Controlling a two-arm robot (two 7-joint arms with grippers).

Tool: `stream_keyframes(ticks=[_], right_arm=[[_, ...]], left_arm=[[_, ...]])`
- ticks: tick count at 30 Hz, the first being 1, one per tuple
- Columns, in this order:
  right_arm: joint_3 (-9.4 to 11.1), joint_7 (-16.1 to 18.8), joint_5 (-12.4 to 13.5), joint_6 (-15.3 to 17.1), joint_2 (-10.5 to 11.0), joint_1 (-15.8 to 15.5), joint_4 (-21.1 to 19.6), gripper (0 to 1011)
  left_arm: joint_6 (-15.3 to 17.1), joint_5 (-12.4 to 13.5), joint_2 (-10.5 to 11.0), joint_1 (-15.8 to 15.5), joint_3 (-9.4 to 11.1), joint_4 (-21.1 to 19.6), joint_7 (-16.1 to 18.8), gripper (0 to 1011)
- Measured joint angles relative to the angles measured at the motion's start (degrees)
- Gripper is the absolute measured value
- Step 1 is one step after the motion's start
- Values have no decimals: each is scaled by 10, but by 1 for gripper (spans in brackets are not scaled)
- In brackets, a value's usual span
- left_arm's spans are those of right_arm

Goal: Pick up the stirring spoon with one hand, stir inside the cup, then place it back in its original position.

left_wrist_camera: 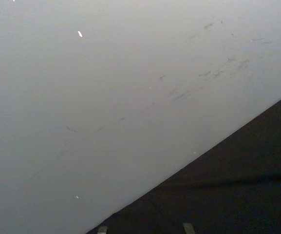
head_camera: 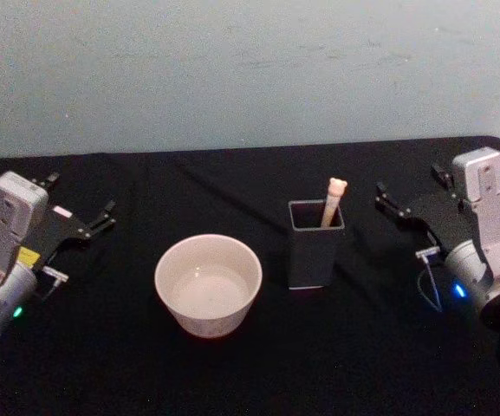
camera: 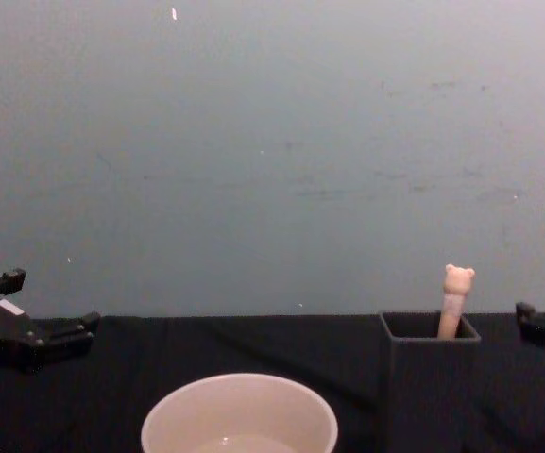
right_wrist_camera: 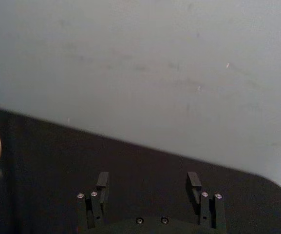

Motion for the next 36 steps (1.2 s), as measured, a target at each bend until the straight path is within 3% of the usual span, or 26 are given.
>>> stream_keyframes(ticks=[7,36], right_arm=[[-1,9,-10,6,-9,10,30,1003],[-1,8,-7,6,-6,8,22,1003]], left_arm=[[0,0,0,0,0,0,0,1001],[0,0,0,0,0,0,0,1001]])
